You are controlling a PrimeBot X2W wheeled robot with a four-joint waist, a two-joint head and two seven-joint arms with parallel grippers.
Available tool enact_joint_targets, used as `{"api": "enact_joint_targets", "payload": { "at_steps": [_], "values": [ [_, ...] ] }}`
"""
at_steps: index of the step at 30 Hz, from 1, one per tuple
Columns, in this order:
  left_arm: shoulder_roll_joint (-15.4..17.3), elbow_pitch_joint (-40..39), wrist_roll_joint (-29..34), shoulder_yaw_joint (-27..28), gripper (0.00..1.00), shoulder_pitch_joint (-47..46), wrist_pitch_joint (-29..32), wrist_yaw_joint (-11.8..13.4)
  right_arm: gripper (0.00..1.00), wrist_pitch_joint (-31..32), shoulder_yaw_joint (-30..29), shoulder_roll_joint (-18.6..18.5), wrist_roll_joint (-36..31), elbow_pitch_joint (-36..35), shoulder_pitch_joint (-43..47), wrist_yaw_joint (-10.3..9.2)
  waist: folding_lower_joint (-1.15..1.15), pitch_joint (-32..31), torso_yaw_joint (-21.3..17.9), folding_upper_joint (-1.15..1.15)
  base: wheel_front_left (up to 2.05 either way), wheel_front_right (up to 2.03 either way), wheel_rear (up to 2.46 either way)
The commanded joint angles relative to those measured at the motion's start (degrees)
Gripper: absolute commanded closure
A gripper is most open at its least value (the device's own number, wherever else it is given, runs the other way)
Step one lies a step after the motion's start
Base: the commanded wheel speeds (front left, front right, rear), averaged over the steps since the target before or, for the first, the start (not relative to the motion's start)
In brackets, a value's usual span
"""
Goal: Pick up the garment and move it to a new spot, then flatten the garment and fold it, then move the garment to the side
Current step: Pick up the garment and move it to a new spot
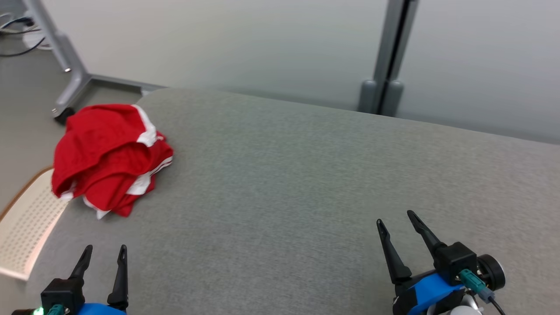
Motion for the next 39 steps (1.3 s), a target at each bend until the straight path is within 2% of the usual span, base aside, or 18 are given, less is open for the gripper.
{"api": "enact_joint_targets", "payload": {
  "at_steps": [1, 7, 11, 17, 23, 31, 39],
  "values": [
    [-0.11, 0.18, -0.01, 0.65, 0.0, -0.86, -0.26, -0.07, 0.0, -0.27, 0.48, -0.34, 0.34, 0.45, -0.89, 0.0, 0.0, 1.5, 2.94, 0.0, 0.0, 0.0, 0.0],
    [-0.89, 0.65, -0.5, 2.01, 0.0, -0.93, -0.21, -0.06, 0.0, -0.25, 1.77, -0.35, 0.97, 1.4, -1.78, 0.0, 0.0, 1.8, 6.87, 0.0, 0.0, 0.0, 0.0],
    [-1.38, 0.78, -0.58, 2.64, 0.0, -0.89, -0.2, -0.07, 0.0, -0.25, 2.21, -0.36, 1.21, 1.73, -2.24, 0.0, 0.0, 2.13, 7.85, 0.0, 0.0, 0.0, 0.0],
    [-1.67, 0.8, -1.33, 3.73, 0.0, -1.44, -0.2, -0.06, 0.0, -0.25, 3.08, -0.36, 0.67, 1.96, -2.78, 0.0, 0.0, 3.3, 7.19, 0.0, 0.0, 0.0, 0.0],
    [-1.13, 1.34, -4.67, 4.44, 0.0, -4.56, -0.2, -0.07, 0.0, -0.25, 3.44, -0.34, -0.52, 1.6, -4.45, 0.0, 0.0, 6.8, 4.67, 0.0, 0.0, 0.0, 0.0],
    [2.48, 3.41, -12.44, 4.91, 0.0, -13.27, -0.2, -0.06, 0.0, -0.25, 4.34, -0.35, -2.8, 0.48, -6.54, 0.0, 0.0, 13.23, 0.88, 0.0, 0.0, 0.0, 0.0],
    [7.83, 7.51, -17.39, 3.8, 0.0, -22.65, -0.2, -0.06, 0.0, -0.25, 4.58, -0.34, -4.59, -0.49, -8.29, 0.0, 0.0, 18.55, -2.61, 0.0, 0.0, 0.0, 0.0]
  ]
}}
